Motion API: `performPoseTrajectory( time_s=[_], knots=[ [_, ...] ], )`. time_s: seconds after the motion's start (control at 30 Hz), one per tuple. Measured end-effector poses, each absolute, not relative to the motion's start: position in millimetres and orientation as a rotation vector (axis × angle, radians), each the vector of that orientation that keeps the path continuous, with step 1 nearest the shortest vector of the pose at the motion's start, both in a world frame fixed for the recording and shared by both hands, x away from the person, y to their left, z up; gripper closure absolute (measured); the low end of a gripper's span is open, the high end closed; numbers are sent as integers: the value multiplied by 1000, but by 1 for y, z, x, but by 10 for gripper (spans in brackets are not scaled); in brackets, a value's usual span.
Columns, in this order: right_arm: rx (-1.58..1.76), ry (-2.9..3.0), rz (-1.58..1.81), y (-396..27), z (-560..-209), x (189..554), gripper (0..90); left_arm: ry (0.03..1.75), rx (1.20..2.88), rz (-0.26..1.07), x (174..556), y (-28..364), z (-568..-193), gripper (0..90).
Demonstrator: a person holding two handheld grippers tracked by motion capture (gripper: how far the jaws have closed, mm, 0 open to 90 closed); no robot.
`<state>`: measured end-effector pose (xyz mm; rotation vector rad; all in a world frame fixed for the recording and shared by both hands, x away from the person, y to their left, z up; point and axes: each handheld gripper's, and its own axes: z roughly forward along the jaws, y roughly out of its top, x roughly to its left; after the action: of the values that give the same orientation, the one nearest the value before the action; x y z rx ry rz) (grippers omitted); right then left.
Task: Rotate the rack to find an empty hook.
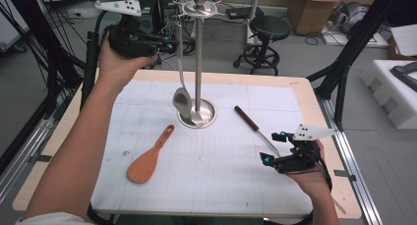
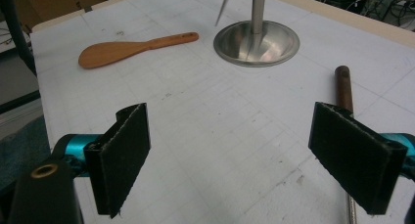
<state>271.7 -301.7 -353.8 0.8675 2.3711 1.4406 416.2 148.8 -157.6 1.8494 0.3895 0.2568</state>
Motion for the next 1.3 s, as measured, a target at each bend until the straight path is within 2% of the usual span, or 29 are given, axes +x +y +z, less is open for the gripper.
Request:
performPoseTrajectory(
  time_s=[0.43,1.3],
  knots=[
    [887,2367,1444,-306,-356,273,147,374,1838,294,430,145,-130,896],
    [892,2354,1451,-309,-356,271,147,433,1814,333,447,148,-124,897]
  ],
)
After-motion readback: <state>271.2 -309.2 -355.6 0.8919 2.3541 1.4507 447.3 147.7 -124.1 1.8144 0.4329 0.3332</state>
